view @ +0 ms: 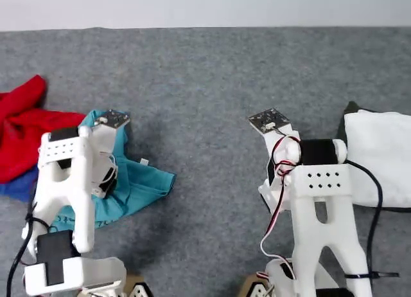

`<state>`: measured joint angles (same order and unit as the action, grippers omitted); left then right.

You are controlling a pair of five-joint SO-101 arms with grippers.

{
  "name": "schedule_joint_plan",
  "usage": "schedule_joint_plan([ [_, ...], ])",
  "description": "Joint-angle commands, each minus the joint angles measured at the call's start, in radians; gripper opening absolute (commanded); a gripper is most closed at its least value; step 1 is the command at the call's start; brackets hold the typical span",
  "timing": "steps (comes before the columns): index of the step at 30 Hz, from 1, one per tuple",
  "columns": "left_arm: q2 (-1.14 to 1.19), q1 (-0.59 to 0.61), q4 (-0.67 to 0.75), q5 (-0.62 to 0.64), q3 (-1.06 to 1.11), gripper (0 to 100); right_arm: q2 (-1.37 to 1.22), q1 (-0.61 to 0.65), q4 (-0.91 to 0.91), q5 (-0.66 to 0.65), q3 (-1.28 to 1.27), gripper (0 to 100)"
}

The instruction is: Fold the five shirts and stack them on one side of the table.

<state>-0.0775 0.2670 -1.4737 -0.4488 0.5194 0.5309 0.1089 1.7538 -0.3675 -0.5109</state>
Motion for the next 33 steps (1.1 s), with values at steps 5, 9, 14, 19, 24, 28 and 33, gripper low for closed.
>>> schedule_joint_plan([
  [5, -0.255, -0.08, -0.201, -0.003, -0.292, 0, -0.001, -0.01, 0.042, 0.011, 0.051, 0.9],
  [9, -0.336, -0.155, -0.23, 0.06, -0.464, 0, -0.001, -0.01, 0.042, 0.012, 0.051, 0.9],
  [14, -0.319, -0.269, -0.213, 0.176, -0.711, 0, -0.001, -0.01, 0.042, 0.012, 0.051, 0.9],
  [19, -0.242, -0.394, -0.161, 0.265, -0.981, 0, -0.001, -0.012, 0.042, 0.012, 0.051, 0.9],
  [24, -0.103, -0.529, -0.157, 0.318, -1.273, 0, -0.001, -0.03, 0.042, 0.012, 0.051, 0.9],
  [28, 0.012, -0.626, -0.149, 0.327, -1.511, 0, -0.001, -0.11, 0.041, 0.012, 0.051, 0.9],
  [33, 0.14, -0.755, -0.123, 0.327, -1.756, 0, -0.001, -0.174, 0.041, 0.008, 0.051, 0.9],
])
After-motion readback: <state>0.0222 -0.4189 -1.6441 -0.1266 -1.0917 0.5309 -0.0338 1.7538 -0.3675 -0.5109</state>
